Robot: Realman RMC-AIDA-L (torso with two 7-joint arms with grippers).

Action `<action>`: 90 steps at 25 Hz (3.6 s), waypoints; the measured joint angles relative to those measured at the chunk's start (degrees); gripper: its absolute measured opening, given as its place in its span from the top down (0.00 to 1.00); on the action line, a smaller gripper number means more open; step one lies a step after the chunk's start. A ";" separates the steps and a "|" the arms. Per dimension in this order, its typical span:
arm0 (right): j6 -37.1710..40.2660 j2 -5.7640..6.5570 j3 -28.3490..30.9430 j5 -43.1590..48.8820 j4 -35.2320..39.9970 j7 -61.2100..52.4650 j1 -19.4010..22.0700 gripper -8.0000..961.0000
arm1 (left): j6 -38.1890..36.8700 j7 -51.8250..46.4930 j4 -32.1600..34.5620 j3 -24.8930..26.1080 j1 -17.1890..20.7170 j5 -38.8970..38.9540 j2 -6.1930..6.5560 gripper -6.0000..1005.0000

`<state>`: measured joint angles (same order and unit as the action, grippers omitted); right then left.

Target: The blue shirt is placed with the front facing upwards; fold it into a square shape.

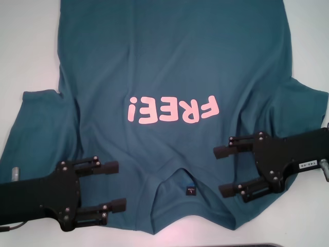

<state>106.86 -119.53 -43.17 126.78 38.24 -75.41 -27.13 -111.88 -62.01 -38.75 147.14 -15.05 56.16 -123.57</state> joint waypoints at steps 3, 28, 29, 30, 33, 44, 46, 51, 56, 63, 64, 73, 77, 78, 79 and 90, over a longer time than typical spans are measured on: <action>0.01 0.00 -0.08 -0.05 -0.01 -0.05 -0.12 0.07 | -0.08 0.01 -0.01 -0.01 0.02 -0.01 0.00 0.26; 0.37 0.06 0.23 -0.67 0.03 -1.88 -0.38 0.07 | -1.44 -3.99 -1.56 0.21 -0.15 0.95 0.10 0.27; 0.88 0.17 0.50 -1.61 0.13 -3.20 -0.37 0.07 | -1.62 -6.92 -2.20 0.39 -0.25 1.51 0.10 0.27; 1.48 0.36 0.84 -2.90 0.26 -4.88 -0.38 0.07 | -1.73 -11.44 -2.98 0.70 -0.54 2.33 0.17 0.27; 3.01 1.01 2.29 -7.34 0.37 -10.18 -0.45 0.07 | -2.31 -28.40 -5.16 2.23 -2.20 4.43 0.92 0.27; -1.29 2.79 5.36 -11.02 0.43 -35.21 -1.60 0.07 | 3.13 -76.79 -1.17 14.75 -7.76 5.12 5.74 0.27; -1.98 2.83 5.38 -10.87 0.43 -37.03 -1.64 0.07 | 6.16 -78.58 -0.44 15.24 -7.42 5.04 6.43 0.27; -2.35 2.89 5.38 -11.01 0.43 -38.40 -1.69 0.07 | 14.02 -80.50 2.56 14.90 -5.79 4.63 9.76 0.27; -2.89 2.91 5.38 -10.89 0.44 -38.27 -1.70 0.07 | 15.85 -80.06 5.46 14.75 -4.25 4.59 12.64 0.27; -3.33 2.99 5.36 -10.83 0.43 -38.24 -1.79 0.07 | 20.34 -81.70 6.43 14.32 -2.31 1.94 13.92 0.28; -3.39 2.99 5.36 -10.83 0.43 -38.23 -1.79 0.07 | 20.58 -81.71 6.44 14.33 -2.23 1.80 13.81 0.28; -4.04 2.99 5.10 -10.82 0.43 -38.12 -1.85 0.07 | 22.40 -81.66 6.12 13.50 -2.23 -0.09 13.07 0.28; -4.47 2.99 4.87 -10.83 0.43 -37.70 -1.78 0.07 | 24.44 -79.22 5.46 11.07 -2.62 -0.27 13.05 0.28; -4.51 2.99 4.86 -10.83 0.42 -37.55 -1.76 0.07 | 24.76 -78.39 5.39 10.66 -2.83 -0.41 13.04 0.28; -4.52 2.99 4.85 -10.83 0.40 -37.42 -1.73 0.07 | 24.76 -78.39 5.39 10.66 -2.83 -0.41 13.04 0.28; -4.50 2.99 4.81 -10.86 0.34 -37.30 -1.64 0.07 | 28.28 -75.90 4.20 8.00 -3.55 -0.80 12.65 0.28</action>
<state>102.36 -116.54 -38.36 115.92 38.58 -112.71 -28.78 -83.60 -137.91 -34.55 155.14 -18.60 55.37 -110.92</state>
